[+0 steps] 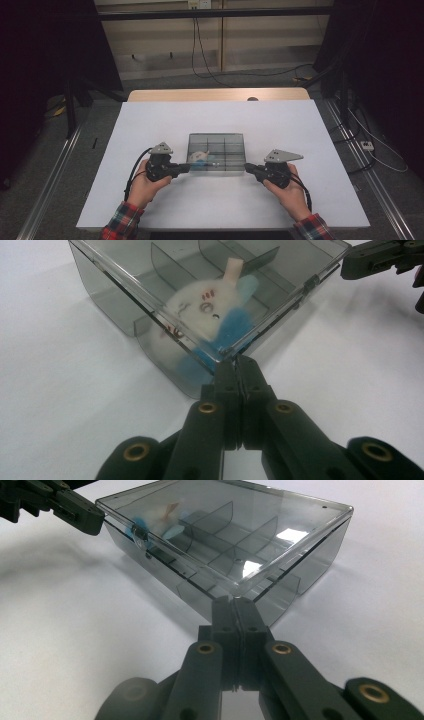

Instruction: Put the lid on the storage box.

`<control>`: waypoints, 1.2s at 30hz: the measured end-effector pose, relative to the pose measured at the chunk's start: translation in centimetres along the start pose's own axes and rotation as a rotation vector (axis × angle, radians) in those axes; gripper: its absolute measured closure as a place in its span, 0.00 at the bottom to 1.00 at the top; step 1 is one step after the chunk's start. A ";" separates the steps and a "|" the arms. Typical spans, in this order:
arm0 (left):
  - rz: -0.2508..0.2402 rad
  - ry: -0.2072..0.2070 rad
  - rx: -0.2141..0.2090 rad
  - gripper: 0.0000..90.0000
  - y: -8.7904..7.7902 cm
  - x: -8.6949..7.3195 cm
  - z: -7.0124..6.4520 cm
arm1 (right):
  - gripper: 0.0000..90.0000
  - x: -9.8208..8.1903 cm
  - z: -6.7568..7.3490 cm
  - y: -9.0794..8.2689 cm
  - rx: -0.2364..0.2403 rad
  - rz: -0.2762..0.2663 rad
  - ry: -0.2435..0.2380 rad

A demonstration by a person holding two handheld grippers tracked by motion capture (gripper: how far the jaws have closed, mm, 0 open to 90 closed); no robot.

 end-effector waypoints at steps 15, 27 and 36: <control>0.012 0.008 0.005 0.98 0.1 -0.3 -0.2 | 0.99 -0.4 0.0 0.2 -0.001 0.016 -0.010; 0.008 0.011 -0.009 0.97 0.2 -0.3 -0.3 | 0.98 -0.5 -0.2 0.0 -0.008 0.008 -0.007; -0.001 0.007 -0.012 0.85 -0.4 -0.6 -0.4 | 0.91 -0.5 -0.2 -0.3 -0.014 -0.004 -0.005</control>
Point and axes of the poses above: each handheld gripper's, and its own axes: y roughly forward along the jaws, x roughly out of its top, z roughly to its left, the point moved 4 cm from there along y, roughly forward along the jaws, and after that the axes turned 15 degrees about y, right-handed, at the moved point
